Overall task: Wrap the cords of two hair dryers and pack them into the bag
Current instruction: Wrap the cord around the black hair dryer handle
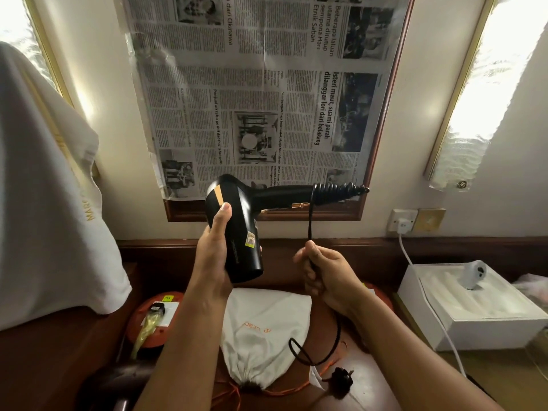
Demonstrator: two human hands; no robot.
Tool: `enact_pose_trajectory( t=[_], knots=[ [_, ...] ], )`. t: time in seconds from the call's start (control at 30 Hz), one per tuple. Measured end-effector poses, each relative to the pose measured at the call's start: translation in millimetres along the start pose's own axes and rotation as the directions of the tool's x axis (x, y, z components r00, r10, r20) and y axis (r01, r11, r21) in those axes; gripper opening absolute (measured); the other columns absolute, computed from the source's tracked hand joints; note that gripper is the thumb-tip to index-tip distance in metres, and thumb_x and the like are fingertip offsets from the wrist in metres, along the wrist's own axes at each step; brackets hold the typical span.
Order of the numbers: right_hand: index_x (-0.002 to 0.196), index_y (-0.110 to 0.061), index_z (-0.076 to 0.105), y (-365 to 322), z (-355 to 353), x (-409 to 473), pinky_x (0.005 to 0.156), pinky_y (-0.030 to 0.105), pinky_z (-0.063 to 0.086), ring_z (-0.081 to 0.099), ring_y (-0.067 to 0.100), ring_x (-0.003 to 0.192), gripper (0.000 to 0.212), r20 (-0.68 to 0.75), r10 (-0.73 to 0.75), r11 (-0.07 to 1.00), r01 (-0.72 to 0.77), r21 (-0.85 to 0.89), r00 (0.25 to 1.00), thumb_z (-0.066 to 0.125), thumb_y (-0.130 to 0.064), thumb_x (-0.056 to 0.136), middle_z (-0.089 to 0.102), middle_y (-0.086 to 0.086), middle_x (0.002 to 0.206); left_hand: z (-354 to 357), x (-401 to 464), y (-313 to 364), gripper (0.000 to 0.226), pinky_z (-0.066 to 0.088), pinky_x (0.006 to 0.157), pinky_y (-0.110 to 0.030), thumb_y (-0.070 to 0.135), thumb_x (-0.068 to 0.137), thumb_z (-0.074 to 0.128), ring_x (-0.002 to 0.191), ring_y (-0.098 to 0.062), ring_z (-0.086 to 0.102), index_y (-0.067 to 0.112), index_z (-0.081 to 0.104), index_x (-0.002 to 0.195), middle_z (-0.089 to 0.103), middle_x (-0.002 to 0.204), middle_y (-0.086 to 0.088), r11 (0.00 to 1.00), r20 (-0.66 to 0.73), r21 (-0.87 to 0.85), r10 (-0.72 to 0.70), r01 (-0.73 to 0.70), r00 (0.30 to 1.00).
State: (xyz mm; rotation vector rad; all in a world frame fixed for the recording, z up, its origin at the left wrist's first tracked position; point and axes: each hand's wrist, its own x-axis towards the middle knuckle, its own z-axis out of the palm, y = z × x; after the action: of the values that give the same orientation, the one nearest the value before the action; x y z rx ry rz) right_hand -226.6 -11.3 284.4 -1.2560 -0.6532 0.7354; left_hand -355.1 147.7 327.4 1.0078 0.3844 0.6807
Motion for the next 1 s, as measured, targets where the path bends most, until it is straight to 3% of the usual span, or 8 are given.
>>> enact_pose_trajectory(
  t=[0.13,0.27,0.37,0.5,0.57,0.7,0.83,1.0],
  knots=[
    [0.076,-0.007,0.06,-2.2,-9.5,2.1,0.047,0.029,0.031,0.031,0.015,0.044,0.044,-0.016,0.0,0.995,-0.002,-0.098,1.0,0.046,-0.044,0.095,0.036,0.003,0.052,2.2,-5.0,4.4,0.059,0.056,0.062,-0.038,0.052,0.082,0.061,0.076,-0.029,0.064,0.014,0.051,0.126,0.066,0.098,-0.016,1.0,0.075,-0.015,0.0,0.001,0.997],
    [0.092,-0.001,0.06,-7.9,-23.6,11.1,0.053,0.029,0.036,0.036,0.016,0.054,0.03,0.021,-0.031,0.997,0.033,-0.071,0.999,0.04,-0.02,0.102,0.039,0.005,0.063,0.0,-7.2,9.0,0.055,0.056,0.063,-0.038,0.052,0.083,0.059,0.075,-0.028,0.064,0.016,0.052,0.123,0.067,0.096,-0.014,0.999,0.108,-0.005,-0.031,0.032,0.994],
    [0.097,-0.001,0.06,-22.1,-34.1,20.8,0.055,0.029,0.038,0.04,0.016,0.056,0.026,-0.019,-0.074,0.96,0.066,-0.274,0.997,0.036,-0.008,0.103,0.043,0.006,0.065,-2.5,-6.8,14.0,0.062,0.056,0.062,-0.038,0.054,0.081,0.062,0.078,-0.029,0.064,0.014,0.051,0.126,0.066,0.099,-0.017,0.998,0.128,0.037,-0.052,0.048,0.99],
    [0.089,-0.005,0.06,-55.0,-47.7,32.6,0.048,0.022,0.037,0.041,0.013,0.054,0.026,-0.081,-0.175,0.8,0.093,-0.593,0.981,0.038,-0.007,0.102,0.046,0.005,0.065,-4.3,-4.5,17.9,0.074,0.057,0.062,-0.039,0.058,0.076,0.066,0.079,-0.032,0.067,0.01,0.049,0.131,0.069,0.099,-0.019,0.991,0.133,0.125,-0.062,0.045,0.989],
    [0.08,-0.01,0.061,-69.6,-57.3,38.6,0.054,0.015,0.039,0.05,0.006,0.06,0.027,-0.075,-0.24,0.709,0.121,-0.695,0.968,0.043,-0.002,0.098,0.053,0.0,0.071,-4.4,-4.5,19.7,0.071,0.058,0.063,-0.04,0.057,0.078,0.061,0.074,-0.032,0.066,0.008,0.05,0.129,0.069,0.094,-0.018,0.992,0.145,0.122,-0.062,0.044,0.988],
    [0.063,-0.023,0.054,-97.4,-78.6,37.8,0.053,0.012,0.043,0.057,-0.003,0.056,0.04,-0.008,-0.285,0.438,0.123,-0.89,0.958,0.057,0.008,0.088,0.052,-0.009,0.061,-2.4,-4.4,27.0,0.066,0.058,0.061,-0.038,0.054,0.076,0.06,0.075,-0.029,0.067,0.01,0.053,0.125,0.071,0.09,-0.014,0.987,0.173,0.16,-0.037,0.009,0.984],
    [0.06,-0.023,0.055,-130.6,-78.6,57.3,0.064,0.029,0.05,0.056,0.009,0.059,0.035,-0.027,-0.185,0.183,0.008,-0.983,0.982,0.06,-0.015,0.093,0.056,-0.008,0.06,2.1,-3.2,30.9,0.056,0.058,0.059,-0.036,0.05,0.079,0.059,0.074,-0.028,0.068,0.013,0.054,0.12,0.072,0.085,-0.01,0.977,0.178,0.211,-0.007,-0.032,0.984],
    [0.062,-0.017,0.061,-155.8,-72.6,50.8,0.049,0.022,0.037,0.054,0.014,0.054,0.032,0.013,-0.294,0.14,0.056,-0.989,0.956,0.065,-0.033,0.089,0.061,-0.001,0.06,4.2,4.0,26.6,0.061,0.057,0.073,-0.041,0.056,0.074,0.069,0.09,-0.031,0.07,0.022,0.052,0.122,0.069,0.107,-0.016,0.951,0.121,0.3,0.045,-0.08,0.992]
  ],
)
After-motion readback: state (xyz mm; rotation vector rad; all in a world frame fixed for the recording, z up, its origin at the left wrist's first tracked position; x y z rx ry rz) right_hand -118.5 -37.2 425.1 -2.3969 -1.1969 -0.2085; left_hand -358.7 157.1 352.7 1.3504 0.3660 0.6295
